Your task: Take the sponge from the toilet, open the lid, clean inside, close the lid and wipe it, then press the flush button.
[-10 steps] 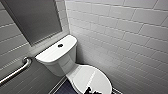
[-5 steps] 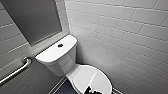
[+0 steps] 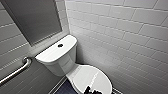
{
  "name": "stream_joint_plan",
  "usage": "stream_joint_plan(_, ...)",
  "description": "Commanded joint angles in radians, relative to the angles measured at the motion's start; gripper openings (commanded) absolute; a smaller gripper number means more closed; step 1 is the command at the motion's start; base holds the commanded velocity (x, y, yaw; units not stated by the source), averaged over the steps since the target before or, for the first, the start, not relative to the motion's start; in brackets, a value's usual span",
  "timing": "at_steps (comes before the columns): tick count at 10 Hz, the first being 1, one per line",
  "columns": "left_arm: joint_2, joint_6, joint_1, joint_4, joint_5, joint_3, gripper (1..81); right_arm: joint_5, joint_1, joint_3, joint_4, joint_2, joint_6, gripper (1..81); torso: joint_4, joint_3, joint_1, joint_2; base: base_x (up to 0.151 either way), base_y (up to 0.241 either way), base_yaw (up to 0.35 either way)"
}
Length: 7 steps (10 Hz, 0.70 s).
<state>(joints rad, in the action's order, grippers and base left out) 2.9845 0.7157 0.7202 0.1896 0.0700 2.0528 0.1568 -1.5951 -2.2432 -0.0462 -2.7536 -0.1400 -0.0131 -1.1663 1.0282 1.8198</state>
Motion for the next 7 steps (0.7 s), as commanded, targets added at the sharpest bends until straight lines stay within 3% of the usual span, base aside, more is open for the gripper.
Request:
stream_joint_plan(1, -0.039, -0.006, -0.190, -0.015, -0.136, -0.080, 81.1, -0.088, -0.012, 0.015, -0.012, 0.009, -0.003, 1.0, 0.000, 0.000, 0.000, 0.000, 0.000, 0.000, 0.000)
stream_joint_plan(3, -0.096, -0.009, -0.190, -0.024, -0.190, -0.196, 81.1, -0.088, -0.012, 0.015, -0.014, 0.006, -0.001, 1.0, 0.000, 0.000, 0.000, 0.000, 0.000, 0.000, 0.000)
stream_joint_plan(7, -0.133, -0.012, -0.190, -0.025, -0.196, -0.272, 81.1, -0.088, -0.012, 0.015, -0.014, 0.006, -0.001, 1.0, 0.000, 0.000, 0.000, 0.000, 0.000, 0.000, 0.000)
